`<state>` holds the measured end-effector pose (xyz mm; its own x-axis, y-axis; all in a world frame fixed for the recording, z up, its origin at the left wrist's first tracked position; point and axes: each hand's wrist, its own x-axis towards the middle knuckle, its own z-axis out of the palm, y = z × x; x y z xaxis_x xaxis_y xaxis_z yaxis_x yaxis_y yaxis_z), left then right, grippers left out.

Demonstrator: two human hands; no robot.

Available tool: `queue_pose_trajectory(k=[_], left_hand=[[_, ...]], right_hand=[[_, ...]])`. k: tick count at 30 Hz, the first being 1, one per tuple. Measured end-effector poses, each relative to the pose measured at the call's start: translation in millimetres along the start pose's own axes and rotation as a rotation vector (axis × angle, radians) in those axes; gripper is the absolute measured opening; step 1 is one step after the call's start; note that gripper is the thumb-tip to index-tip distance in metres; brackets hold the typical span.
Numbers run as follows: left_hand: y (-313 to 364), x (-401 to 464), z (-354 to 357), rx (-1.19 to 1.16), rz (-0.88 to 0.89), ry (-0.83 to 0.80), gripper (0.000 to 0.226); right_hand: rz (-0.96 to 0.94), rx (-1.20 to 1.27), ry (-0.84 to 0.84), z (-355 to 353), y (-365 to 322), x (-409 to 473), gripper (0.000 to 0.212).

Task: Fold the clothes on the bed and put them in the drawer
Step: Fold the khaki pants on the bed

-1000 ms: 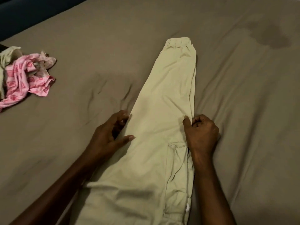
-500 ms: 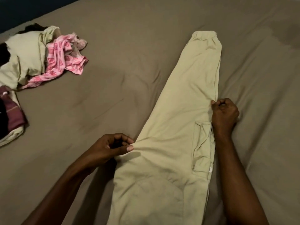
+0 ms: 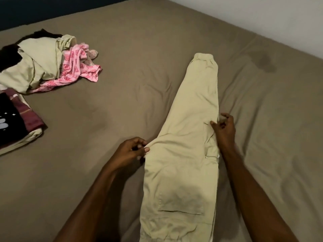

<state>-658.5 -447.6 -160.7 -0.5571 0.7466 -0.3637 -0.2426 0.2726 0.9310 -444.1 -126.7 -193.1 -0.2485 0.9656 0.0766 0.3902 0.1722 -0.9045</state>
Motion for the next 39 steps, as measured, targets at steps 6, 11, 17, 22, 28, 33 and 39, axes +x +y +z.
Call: queue_pose_trajectory(k=[6, 11, 17, 22, 28, 33, 39], left_hand=[[-1.0, -6.3, -20.2, 0.006, 0.063, -0.193, 0.030], [-3.6, -5.4, -27.7, 0.158, 0.150, -0.312, 0.075], [3.6, 1.0, -31.4, 0.481, 0.151, -0.297, 0.062], [14.8, 8.4, -32.9, 0.882, 0.248, -0.189, 0.044], [9.8, 4.6, -30.4, 1.051, 0.329, -0.187, 0.070], [-17.0, -4.9, -30.0, 1.141, 0.479, -0.147, 0.082], [-19.4, -23.1, -23.1, 1.171, 0.606, -0.047, 0.090]], right_hand=[[-0.003, -0.034, 0.159, -20.5, 10.5, -88.6, 0.024], [-0.076, 0.025, 0.062, -27.8, 16.1, -140.6, 0.027], [-0.144, -0.055, 0.071, -27.9, 21.0, -158.4, 0.041], [-0.150, -0.049, 0.058, -26.2, 22.6, -156.8, 0.039], [-0.178, -0.033, 0.029, -27.1, 23.2, -154.8, 0.039], [-0.203, 0.051, -0.056, -28.4, 25.5, -154.0, 0.042], [-0.097, 0.183, -0.285, -41.9, 13.0, -153.0, 0.053]])
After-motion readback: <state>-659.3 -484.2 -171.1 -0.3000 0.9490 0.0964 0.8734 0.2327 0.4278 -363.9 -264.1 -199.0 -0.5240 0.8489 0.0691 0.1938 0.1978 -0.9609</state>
